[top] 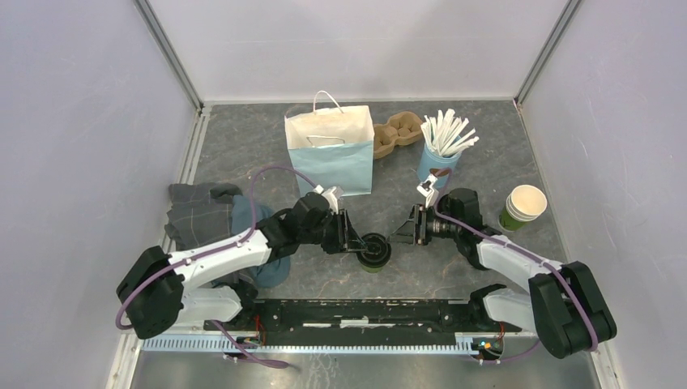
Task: Pack the takeout coffee
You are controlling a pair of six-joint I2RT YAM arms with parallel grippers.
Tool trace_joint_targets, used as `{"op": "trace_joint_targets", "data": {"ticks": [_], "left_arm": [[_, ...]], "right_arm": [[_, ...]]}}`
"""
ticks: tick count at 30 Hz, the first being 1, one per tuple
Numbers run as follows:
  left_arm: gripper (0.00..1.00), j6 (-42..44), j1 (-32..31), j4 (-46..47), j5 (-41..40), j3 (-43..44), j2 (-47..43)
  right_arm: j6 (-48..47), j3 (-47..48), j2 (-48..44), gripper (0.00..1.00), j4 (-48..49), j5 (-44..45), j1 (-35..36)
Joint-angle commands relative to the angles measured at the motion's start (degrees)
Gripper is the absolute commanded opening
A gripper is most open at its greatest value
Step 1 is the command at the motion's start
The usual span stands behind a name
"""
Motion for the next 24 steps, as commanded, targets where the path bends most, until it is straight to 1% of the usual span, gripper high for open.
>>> {"op": "trace_joint_targets", "data": {"ticks": [1, 4, 7, 9, 14, 17, 19, 21, 22, 23, 24], "left_arm": [[0.34, 1.3, -1.5, -10.0, -3.1, -5.5, 2.8], [0.39, 2.4, -1.4, -12.2, -3.5, -0.3, 1.9], [0.44, 3.3, -1.4, -14.0, -3.2, 6.8, 3.2], [0.49, 3.8, -1.4, -14.8, -3.0, 10.3, 4.3], [0.61, 5.8, -1.4, -18.5, -4.1, 16.1, 5.0], [0.67, 6.3, -1.4, -21.2, -5.1, 18.4, 4.0], [0.70, 6.3, -1.4, -23.4, -5.8, 19.6, 2.4], [0.72, 5.8, -1.4, -25.0, -7.4, 20.0, -0.4], [0.73, 5.6, -1.4, -26.0, -8.7, 20.2, -1.9], [0.74, 5.3, -1.4, -27.4, -10.0, 20.4, -3.4], [0.75, 5.2, -1.4, -28.9, -11.7, 20.7, -4.8]], "right_arm": [[-12.2, -2.3, 4.1, 0.50, -18.5, 18.1, 2.8], [-13.3, 4.9, 1.8, 0.56, -21.9, 15.4, 4.2], [-14.8, 12.5, 3.0, 0.60, -27.1, 12.3, 5.3], [-16.8, 17.0, 3.3, 0.63, -31.1, 12.3, 5.6], [-24.8, 29.2, 3.1, 0.76, -45.8, 20.6, 5.6], [-28.8, 33.9, 3.2, 0.81, -52.3, 25.4, 6.2], [-31.4, 37.4, 3.9, 0.82, -56.3, 28.5, 8.6], [-31.8, 40.6, 4.2, 0.86, -58.9, 31.4, 12.2], [-31.7, 42.0, 4.3, 0.89, -59.6, 32.6, 14.6], [-31.2, 43.4, 4.6, 0.97, -60.3, 33.4, 16.6], [-30.8, 44.4, 4.9, 0.98, -60.7, 33.9, 18.3]]}}
